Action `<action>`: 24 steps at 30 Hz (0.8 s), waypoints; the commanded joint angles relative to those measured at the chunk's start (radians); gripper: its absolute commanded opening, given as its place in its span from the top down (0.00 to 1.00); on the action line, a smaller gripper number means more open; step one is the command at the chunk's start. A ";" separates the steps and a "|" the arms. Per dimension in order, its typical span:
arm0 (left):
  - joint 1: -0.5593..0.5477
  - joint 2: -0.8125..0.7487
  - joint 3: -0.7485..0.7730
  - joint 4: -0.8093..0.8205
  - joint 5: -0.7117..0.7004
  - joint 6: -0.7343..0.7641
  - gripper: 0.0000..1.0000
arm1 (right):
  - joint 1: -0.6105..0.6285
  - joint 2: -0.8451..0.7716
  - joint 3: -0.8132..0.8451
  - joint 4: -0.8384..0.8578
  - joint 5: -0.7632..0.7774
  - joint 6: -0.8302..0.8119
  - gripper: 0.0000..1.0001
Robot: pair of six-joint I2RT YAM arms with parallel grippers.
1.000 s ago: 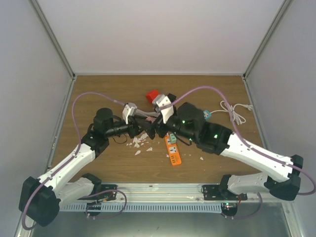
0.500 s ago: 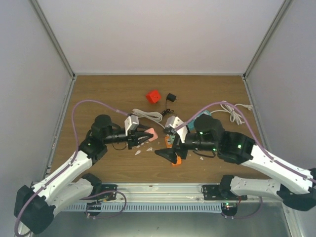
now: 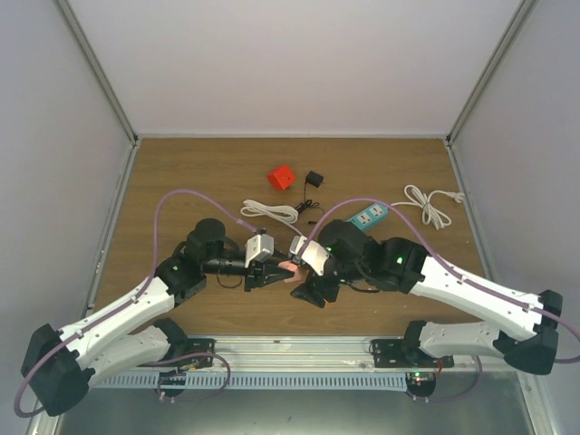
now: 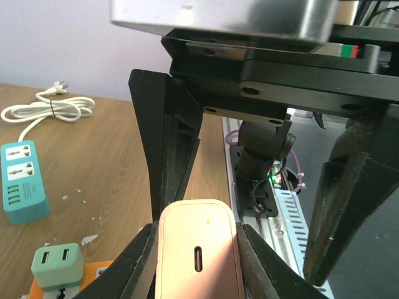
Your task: Insert the plug
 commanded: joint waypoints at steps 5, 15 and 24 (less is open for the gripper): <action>-0.052 0.036 0.036 0.023 -0.001 0.057 1.00 | 0.007 -0.040 -0.041 0.023 -0.049 -0.026 0.28; -0.091 0.007 0.034 0.021 -0.004 0.069 1.00 | 0.006 -0.044 -0.054 0.035 -0.075 -0.021 0.61; -0.091 -0.033 0.026 0.026 -0.020 0.062 1.00 | 0.005 -0.026 -0.051 0.028 -0.084 -0.012 0.88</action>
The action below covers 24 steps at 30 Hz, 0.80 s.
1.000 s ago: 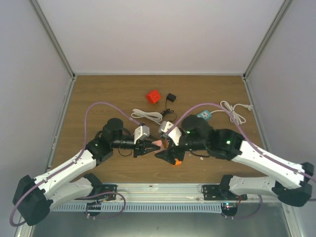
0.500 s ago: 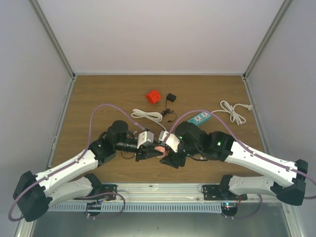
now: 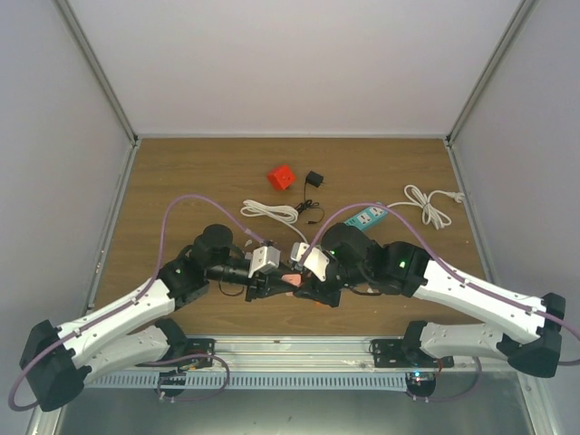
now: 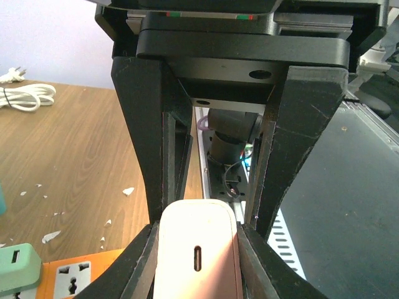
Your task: Insert the plug
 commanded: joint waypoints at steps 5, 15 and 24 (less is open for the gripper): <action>-0.006 -0.052 0.021 0.092 -0.080 0.005 0.52 | 0.005 0.013 0.002 -0.003 -0.018 0.034 0.99; 0.048 -0.233 -0.043 0.161 -0.184 -0.095 0.01 | -0.009 -0.022 -0.006 0.023 0.092 0.078 0.99; 0.064 -0.041 -0.142 0.524 -0.061 -0.309 0.01 | -0.064 -0.147 -0.005 0.135 0.030 0.114 1.00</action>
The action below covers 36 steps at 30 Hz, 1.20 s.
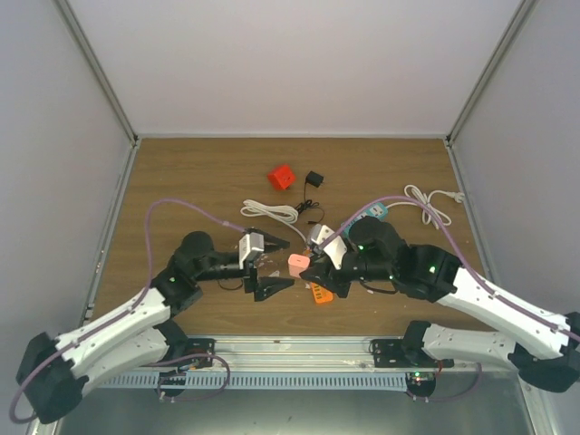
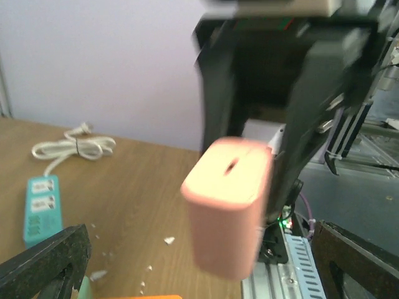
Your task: Insert the plug
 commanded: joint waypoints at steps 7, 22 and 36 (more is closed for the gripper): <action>-0.007 0.197 -0.080 0.506 0.100 -0.217 0.08 | -0.039 -0.048 -0.008 0.087 -0.060 0.034 1.00; -0.032 0.192 -0.104 0.566 0.127 -0.192 0.89 | -0.069 -0.051 -0.025 0.102 -0.115 0.014 1.00; -0.032 0.133 -0.016 0.100 -0.028 0.021 1.00 | -0.074 0.047 0.091 -0.063 -0.157 -0.014 0.54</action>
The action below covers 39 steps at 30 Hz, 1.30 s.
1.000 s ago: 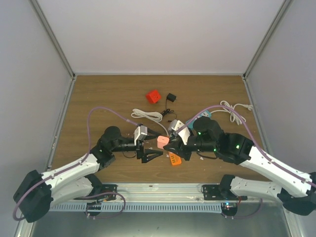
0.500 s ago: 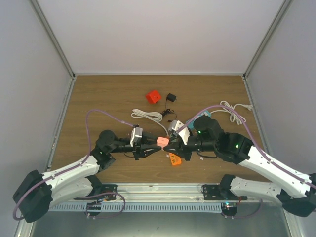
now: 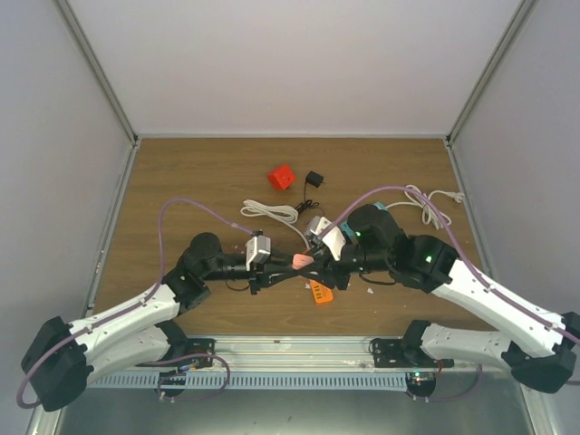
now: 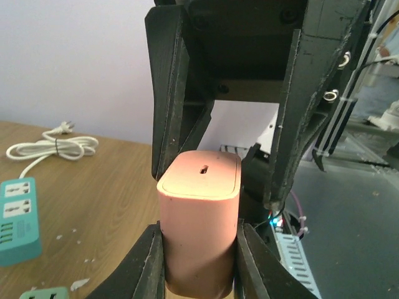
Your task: Insert the plug
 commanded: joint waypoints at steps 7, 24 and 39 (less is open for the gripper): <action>0.011 -0.138 0.027 -0.239 -0.061 0.144 1.00 | 0.000 0.049 0.069 -0.099 -0.104 -0.043 0.61; 0.012 -0.055 0.060 -0.247 0.009 0.182 1.00 | 0.000 0.085 0.033 -0.089 -0.189 -0.047 0.62; 0.019 -0.041 0.075 -0.246 0.002 0.182 1.00 | 0.015 0.100 0.006 -0.091 -0.163 -0.037 0.83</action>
